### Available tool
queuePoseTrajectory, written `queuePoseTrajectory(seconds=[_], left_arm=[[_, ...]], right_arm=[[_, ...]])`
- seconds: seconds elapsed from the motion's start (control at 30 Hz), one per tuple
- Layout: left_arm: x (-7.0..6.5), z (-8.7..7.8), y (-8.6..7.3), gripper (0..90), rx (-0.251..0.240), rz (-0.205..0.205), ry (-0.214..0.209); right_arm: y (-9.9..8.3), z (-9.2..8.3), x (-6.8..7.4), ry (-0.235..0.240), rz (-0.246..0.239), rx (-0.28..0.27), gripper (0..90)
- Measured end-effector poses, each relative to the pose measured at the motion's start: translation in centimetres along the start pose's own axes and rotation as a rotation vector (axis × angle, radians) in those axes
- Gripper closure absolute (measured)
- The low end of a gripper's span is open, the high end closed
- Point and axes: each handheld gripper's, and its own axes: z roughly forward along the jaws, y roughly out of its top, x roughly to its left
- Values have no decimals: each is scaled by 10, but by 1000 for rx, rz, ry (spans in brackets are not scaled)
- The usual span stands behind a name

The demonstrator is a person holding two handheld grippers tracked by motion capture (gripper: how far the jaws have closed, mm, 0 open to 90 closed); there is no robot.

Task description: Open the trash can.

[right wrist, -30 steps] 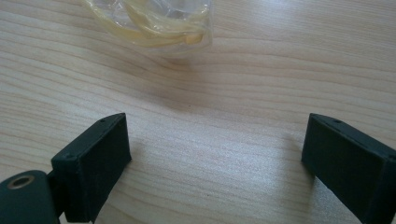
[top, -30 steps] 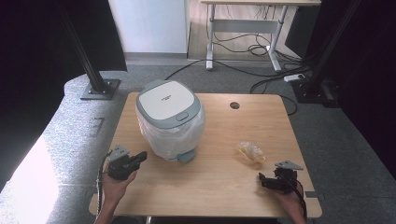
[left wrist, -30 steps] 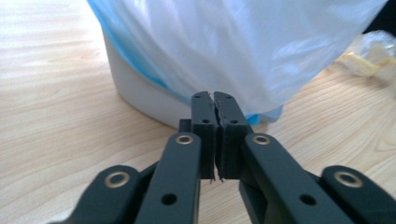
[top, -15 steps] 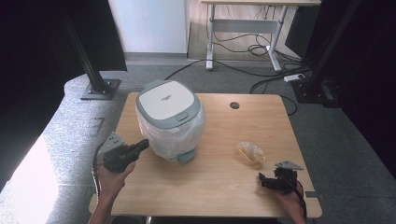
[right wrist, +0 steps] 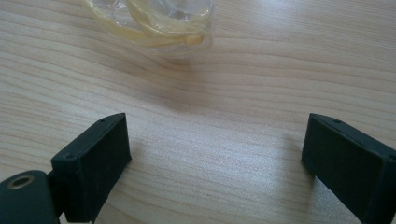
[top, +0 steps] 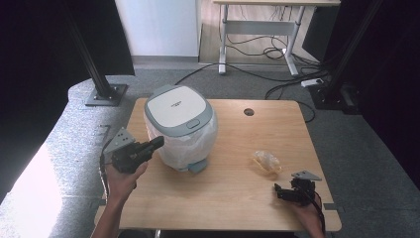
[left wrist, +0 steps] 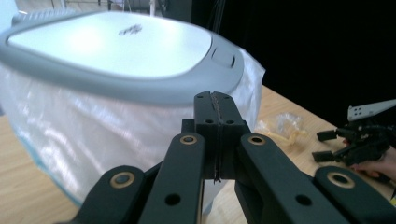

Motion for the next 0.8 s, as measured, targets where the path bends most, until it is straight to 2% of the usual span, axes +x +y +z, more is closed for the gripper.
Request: queuePoseTrajectory(seconds=[0.17,0.57,0.8], left_arm=[[-2,16,11,898,0,-12,-32],[-9,52,27,896,33,12,-47],[-12,67,34,896,48,23,-48]], right_arm=[[0,0,0,0,0,0,72],[0,0,0,0,0,0,72],[0,0,0,0,0,0,72]])
